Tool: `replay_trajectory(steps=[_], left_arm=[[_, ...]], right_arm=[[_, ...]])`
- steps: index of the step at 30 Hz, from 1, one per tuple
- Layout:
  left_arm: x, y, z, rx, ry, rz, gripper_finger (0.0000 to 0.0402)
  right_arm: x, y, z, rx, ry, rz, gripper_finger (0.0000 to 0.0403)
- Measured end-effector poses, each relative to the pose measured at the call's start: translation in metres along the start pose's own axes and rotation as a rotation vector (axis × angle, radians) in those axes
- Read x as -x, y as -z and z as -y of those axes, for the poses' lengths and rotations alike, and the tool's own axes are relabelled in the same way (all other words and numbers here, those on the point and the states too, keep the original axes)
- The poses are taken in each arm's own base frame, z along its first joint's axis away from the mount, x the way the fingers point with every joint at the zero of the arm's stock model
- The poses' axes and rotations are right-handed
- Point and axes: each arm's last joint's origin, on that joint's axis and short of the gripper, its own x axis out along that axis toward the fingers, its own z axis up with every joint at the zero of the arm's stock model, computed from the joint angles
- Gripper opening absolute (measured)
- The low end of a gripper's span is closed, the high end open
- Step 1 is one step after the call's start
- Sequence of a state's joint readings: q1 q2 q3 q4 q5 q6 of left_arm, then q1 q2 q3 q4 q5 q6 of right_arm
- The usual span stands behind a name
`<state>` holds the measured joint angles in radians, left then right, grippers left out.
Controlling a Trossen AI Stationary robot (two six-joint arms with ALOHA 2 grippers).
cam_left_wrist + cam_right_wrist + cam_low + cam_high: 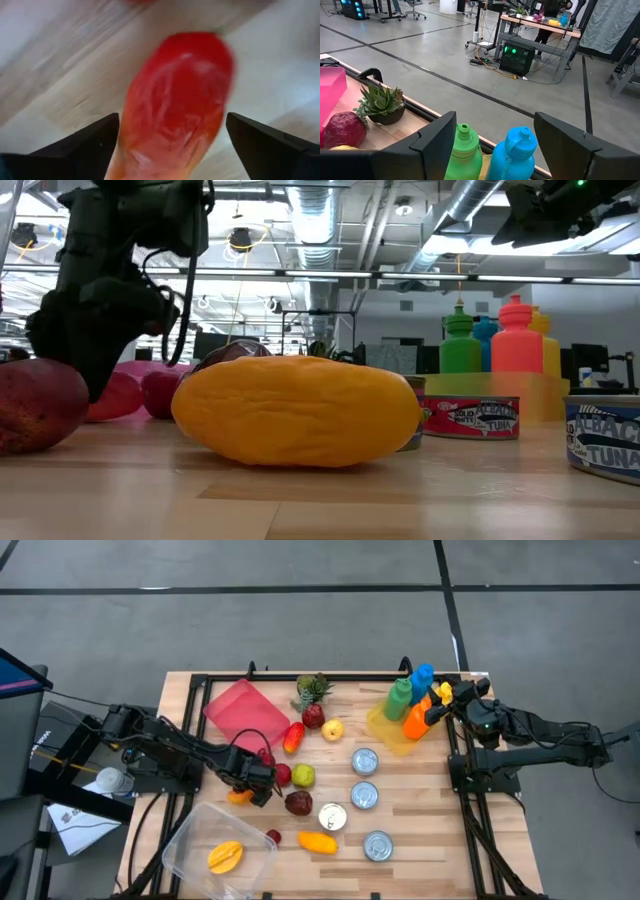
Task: Pick & Place Food Item
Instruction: Put the bottom red mango into the transparent bin
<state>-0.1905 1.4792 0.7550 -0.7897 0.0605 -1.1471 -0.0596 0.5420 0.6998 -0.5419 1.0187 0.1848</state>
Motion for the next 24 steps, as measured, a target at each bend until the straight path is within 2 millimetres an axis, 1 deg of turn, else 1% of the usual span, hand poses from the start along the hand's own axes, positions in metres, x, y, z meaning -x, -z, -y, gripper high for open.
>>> replay_trajectory(steps=[4, 10, 12, 16, 20, 24], left_arm=[[-0.0052, 0.0019, -0.0051, 0.040, -0.021, -0.009, 0.0315], [-0.0061, 0.0022, -0.0060, 0.049, -0.024, -0.010, 0.0238], [-0.0061, 0.0022, -0.0059, 0.050, -0.024, -0.010, 0.0220], [-0.0062, 0.0019, -0.0053, 0.072, -0.017, -0.007, 0.0220], [-0.0061, 0.0006, -0.0015, 0.072, 0.027, -0.004, 0.0236], [-0.0046, -0.0009, 0.0027, 0.085, 0.065, -0.001, 0.0231]], right_arm=[[0.0000, 0.0000, -0.0001, 0.000, 0.000, 0.000, 0.0260], [0.0000, 0.0000, 0.0000, 0.000, 0.000, 0.000, 0.0260], [0.0000, 0.0000, 0.0000, 0.001, 0.000, 0.000, 0.0260], [0.0000, 0.0000, 0.0000, 0.000, 0.000, 0.000, 0.0260], [0.0000, 0.0000, 0.0000, 0.000, 0.000, 0.000, 0.0260], [0.0000, 0.0000, 0.0000, 0.000, 0.000, 0.000, 0.0260]])
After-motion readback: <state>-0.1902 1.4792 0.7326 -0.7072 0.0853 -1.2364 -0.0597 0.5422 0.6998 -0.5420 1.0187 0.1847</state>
